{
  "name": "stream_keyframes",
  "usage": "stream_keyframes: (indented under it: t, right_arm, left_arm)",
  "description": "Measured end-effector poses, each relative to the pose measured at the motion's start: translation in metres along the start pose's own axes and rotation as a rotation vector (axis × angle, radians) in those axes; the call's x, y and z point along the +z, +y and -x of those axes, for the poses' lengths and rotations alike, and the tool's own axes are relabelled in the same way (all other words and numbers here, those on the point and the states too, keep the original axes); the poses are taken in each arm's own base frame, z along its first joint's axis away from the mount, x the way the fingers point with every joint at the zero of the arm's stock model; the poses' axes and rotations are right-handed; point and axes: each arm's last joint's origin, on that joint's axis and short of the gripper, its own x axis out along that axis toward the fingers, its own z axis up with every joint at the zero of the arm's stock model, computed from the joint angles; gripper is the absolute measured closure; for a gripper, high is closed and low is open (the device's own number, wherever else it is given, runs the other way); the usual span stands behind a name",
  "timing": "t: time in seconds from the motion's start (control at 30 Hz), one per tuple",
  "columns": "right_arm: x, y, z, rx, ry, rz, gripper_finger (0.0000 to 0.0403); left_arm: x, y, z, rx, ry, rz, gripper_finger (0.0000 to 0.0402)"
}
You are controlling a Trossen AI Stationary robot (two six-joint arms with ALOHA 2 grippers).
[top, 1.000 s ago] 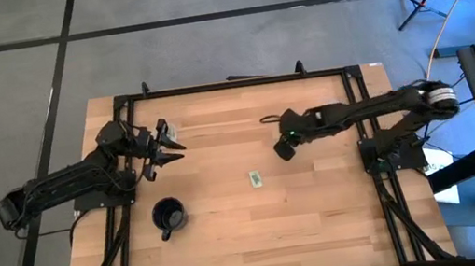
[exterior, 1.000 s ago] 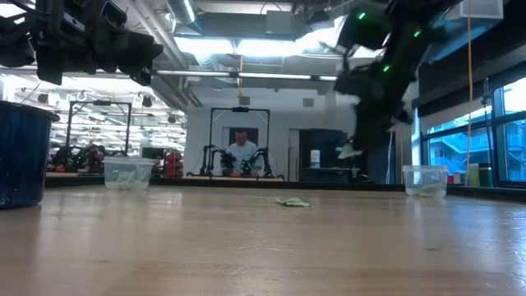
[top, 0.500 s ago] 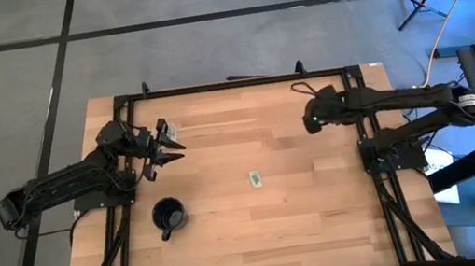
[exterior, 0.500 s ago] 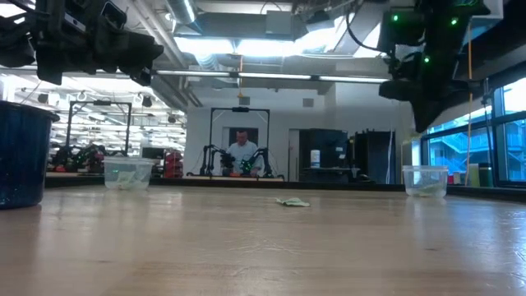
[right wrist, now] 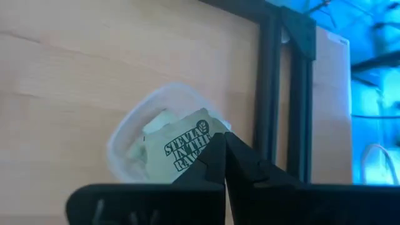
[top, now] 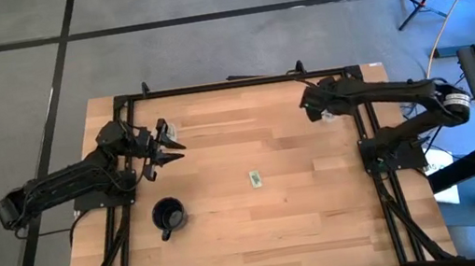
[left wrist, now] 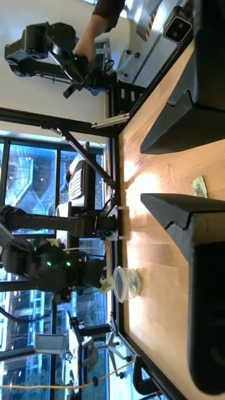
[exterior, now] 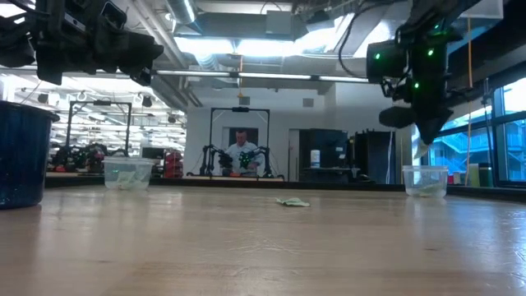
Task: Pick and place Stevia / Truvia into bins
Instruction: Put the stevia packet into the right transparent container
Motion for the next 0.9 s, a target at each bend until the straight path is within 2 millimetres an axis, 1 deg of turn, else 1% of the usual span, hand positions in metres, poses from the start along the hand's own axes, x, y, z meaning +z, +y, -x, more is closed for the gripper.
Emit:
stream_keyframes:
  t: [0.2,0.33,0.63,0.73,0.9]
  right_arm:
    - [0.000,0.012,-0.020,-0.078,0.066,0.047,0.0403]
    - [-0.002,0.022,-0.030,-0.095,0.107,0.077,0.0403]
    - [-0.007,0.033,-0.045,-0.130,0.158,0.134,0.0402]
    - [-0.007,0.035,-0.047,-0.135,0.162,0.138,0.0393]
    - [-0.006,0.035,-0.046,-0.128,0.156,0.132,0.0356]
  left_arm:
    - [0.000,0.000,0.000,0.000,0.000,0.000,0.0295]
    - [0.000,0.000,0.000,0.000,0.000,0.000,0.0295]
    - [0.000,0.000,0.000,0.000,0.001,0.001,0.0295]
    - [0.000,0.000,0.000,0.000,0.001,0.001,0.0295]
    - [0.000,0.000,0.000,0.000,0.001,0.001,0.0295]
